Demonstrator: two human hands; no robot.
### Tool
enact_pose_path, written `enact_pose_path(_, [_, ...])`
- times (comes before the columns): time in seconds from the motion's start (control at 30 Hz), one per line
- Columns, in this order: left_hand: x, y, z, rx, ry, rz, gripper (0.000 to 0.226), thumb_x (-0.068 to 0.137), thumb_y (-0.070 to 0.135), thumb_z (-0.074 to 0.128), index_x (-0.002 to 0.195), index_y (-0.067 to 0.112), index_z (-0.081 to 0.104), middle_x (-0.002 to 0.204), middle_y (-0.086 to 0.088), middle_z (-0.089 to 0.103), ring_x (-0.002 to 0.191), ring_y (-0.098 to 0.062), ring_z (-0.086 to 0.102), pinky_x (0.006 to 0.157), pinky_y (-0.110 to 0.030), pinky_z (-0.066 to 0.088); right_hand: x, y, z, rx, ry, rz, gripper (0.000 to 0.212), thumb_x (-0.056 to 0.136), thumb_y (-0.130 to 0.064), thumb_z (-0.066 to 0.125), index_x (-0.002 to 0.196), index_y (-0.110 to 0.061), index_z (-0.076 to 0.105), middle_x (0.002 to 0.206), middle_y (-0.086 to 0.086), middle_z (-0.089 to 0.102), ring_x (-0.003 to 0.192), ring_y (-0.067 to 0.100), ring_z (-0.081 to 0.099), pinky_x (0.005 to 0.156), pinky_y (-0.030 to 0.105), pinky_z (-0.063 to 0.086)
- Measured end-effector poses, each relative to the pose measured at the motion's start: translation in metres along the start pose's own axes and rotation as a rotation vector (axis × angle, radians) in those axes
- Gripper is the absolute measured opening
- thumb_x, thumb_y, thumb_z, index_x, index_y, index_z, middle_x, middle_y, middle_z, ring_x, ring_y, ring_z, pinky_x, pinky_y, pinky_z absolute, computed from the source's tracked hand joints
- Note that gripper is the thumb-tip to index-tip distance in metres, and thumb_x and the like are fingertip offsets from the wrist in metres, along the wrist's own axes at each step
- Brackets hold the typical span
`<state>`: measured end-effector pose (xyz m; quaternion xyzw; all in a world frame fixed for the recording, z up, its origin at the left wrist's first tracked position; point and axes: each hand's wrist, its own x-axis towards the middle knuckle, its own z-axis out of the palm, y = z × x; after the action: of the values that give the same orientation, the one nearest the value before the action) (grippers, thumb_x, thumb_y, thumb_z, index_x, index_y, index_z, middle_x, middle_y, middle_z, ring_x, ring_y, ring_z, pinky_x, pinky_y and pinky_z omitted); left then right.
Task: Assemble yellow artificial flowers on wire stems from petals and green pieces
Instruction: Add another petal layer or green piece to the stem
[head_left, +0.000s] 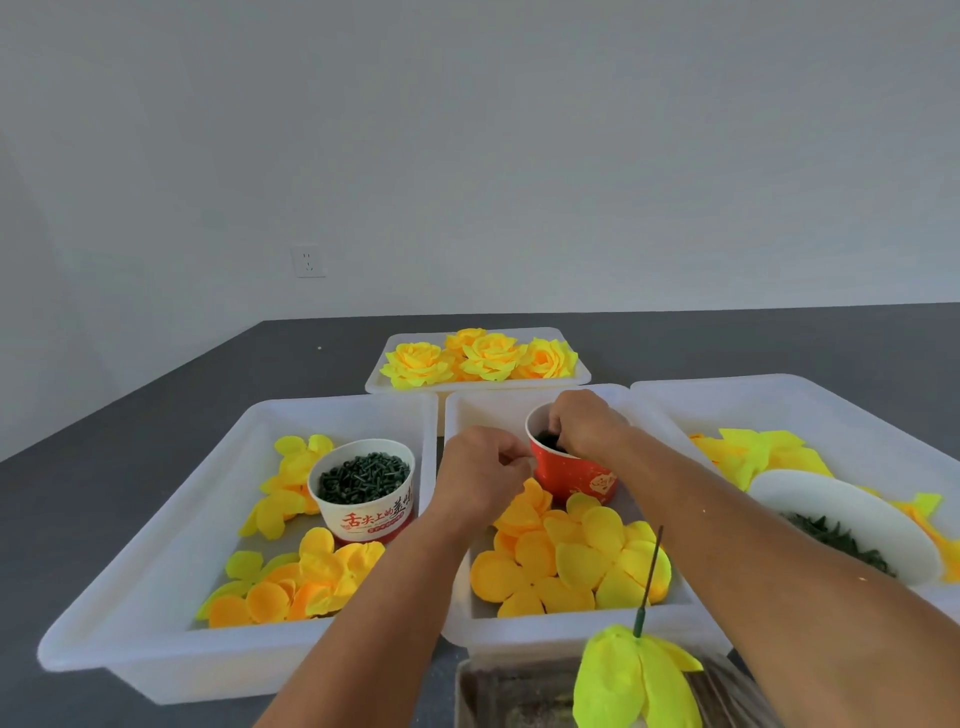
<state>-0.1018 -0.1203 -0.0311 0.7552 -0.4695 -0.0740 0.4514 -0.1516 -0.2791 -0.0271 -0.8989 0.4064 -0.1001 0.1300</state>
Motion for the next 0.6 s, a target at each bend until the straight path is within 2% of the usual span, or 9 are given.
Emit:
enact_pose_path(0.13, [0.001, -0.001, 0.000, -0.007, -0.001, 0.004, 0.010, 0.083, 0.009, 0.065, 0.076, 0.010, 0.072, 0.055, 0.014, 0.056, 0.050, 0.002, 0.054, 0.045, -0.005, 0.038, 0.001, 0.000, 0.003, 0.065, 0.070, 0.081, 0.019, 0.087, -0.008, 0.054, 0.101, -0.004, 0.066, 0.087, 0.010, 0.060, 0.082, 0.026, 0.058, 0.083, 0.038, 0.051])
enact_pose_path(0.27, [0.000, -0.001, 0.000, -0.022, 0.004, 0.005, 0.010, 0.082, 0.007, 0.065, 0.077, 0.009, 0.073, 0.053, 0.015, 0.056, 0.046, 0.005, 0.052, 0.044, -0.004, 0.037, 0.000, 0.004, 0.002, 0.143, 0.147, 0.119, 0.017, 0.086, -0.008, 0.060, 0.101, -0.004, 0.068, 0.098, 0.011, 0.066, 0.089, 0.026, 0.062, 0.086, 0.038, 0.052])
enact_pose_path(0.4, [0.000, 0.000, 0.000, -0.004, 0.004, 0.001, 0.010, 0.082, 0.008, 0.065, 0.076, 0.010, 0.073, 0.053, 0.016, 0.055, 0.050, 0.002, 0.053, 0.044, -0.004, 0.037, -0.004, 0.010, 0.002, 0.177, 0.138, 0.065, 0.019, 0.084, -0.003, 0.061, 0.099, -0.010, 0.071, 0.105, 0.008, 0.066, 0.097, 0.024, 0.060, 0.089, 0.035, 0.050])
enact_pose_path(0.5, [0.000, -0.001, 0.000, -0.005, 0.007, -0.002, 0.011, 0.082, 0.006, 0.064, 0.077, 0.010, 0.073, 0.053, 0.016, 0.055, 0.047, 0.004, 0.053, 0.044, -0.004, 0.037, -0.006, 0.010, 0.001, 0.232, 0.170, 0.037, 0.019, 0.085, -0.007, 0.062, 0.099, -0.017, 0.071, 0.110, 0.006, 0.065, 0.103, 0.025, 0.058, 0.089, 0.036, 0.048])
enact_pose_path(0.6, [0.001, -0.001, 0.000, -0.013, 0.006, -0.015, 0.012, 0.083, 0.005, 0.063, 0.078, 0.010, 0.073, 0.053, 0.015, 0.056, 0.044, 0.006, 0.052, 0.043, -0.004, 0.037, -0.007, 0.011, -0.003, 0.431, 0.236, 0.014, 0.018, 0.085, -0.005, 0.063, 0.100, -0.010, 0.072, 0.110, 0.010, 0.066, 0.101, 0.026, 0.061, 0.092, 0.042, 0.049])
